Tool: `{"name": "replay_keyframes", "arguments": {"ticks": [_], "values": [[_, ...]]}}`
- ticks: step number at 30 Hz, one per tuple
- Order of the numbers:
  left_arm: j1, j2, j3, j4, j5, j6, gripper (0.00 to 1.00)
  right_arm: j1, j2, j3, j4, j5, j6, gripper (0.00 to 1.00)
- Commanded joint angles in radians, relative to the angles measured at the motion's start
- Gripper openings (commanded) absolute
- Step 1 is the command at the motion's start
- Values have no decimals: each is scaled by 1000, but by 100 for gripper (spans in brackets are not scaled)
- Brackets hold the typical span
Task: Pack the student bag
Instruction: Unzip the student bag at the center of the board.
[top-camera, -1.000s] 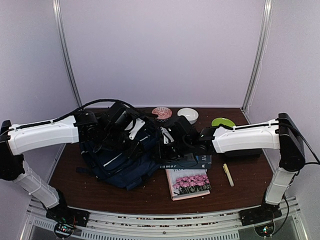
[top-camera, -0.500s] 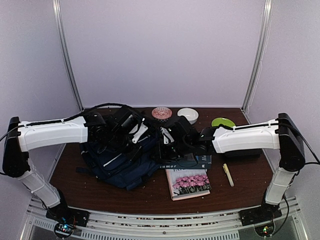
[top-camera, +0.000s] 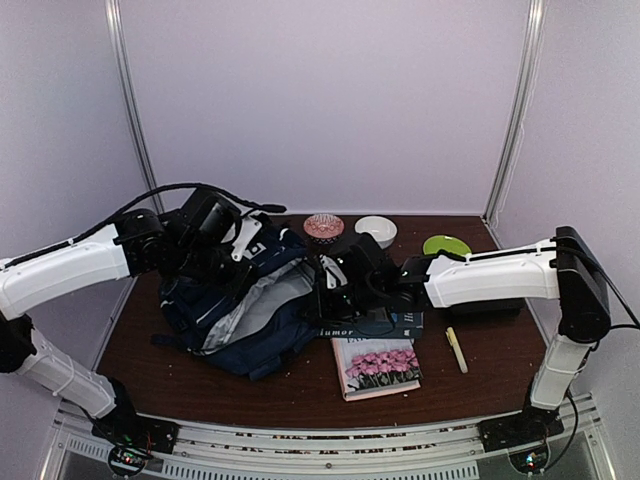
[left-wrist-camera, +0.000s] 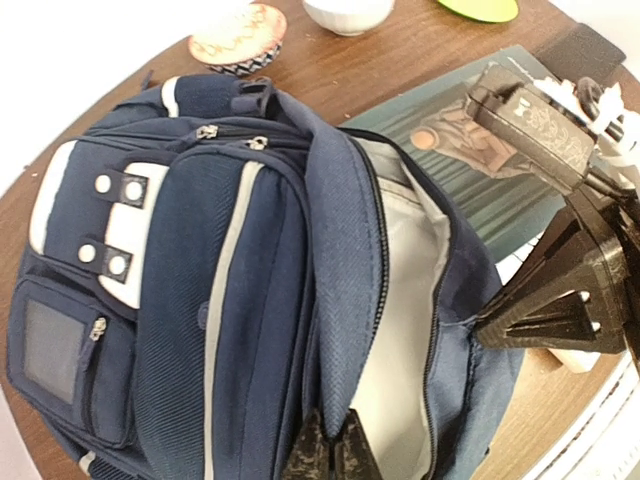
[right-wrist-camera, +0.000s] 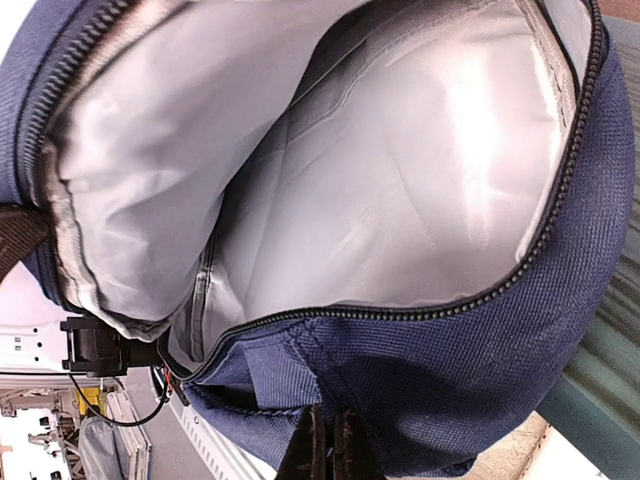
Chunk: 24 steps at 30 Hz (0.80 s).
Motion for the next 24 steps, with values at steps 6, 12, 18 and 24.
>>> {"name": "replay_keyframes", "arguments": {"ticks": [6,12,18,24], "values": [[23,-190,94,-115,-382,32,0,-9,103,138,-13,-18,18,0],[40,-315,202,-202,-489,82,0,6,226,368,-81,-62,4,0],[41,-319,157,-220,-495,62,0,5,199,386,-118,-58,-28,30],[46,-296,73,-140,-481,51,0,-37,3,240,-193,20,-82,55]]}}
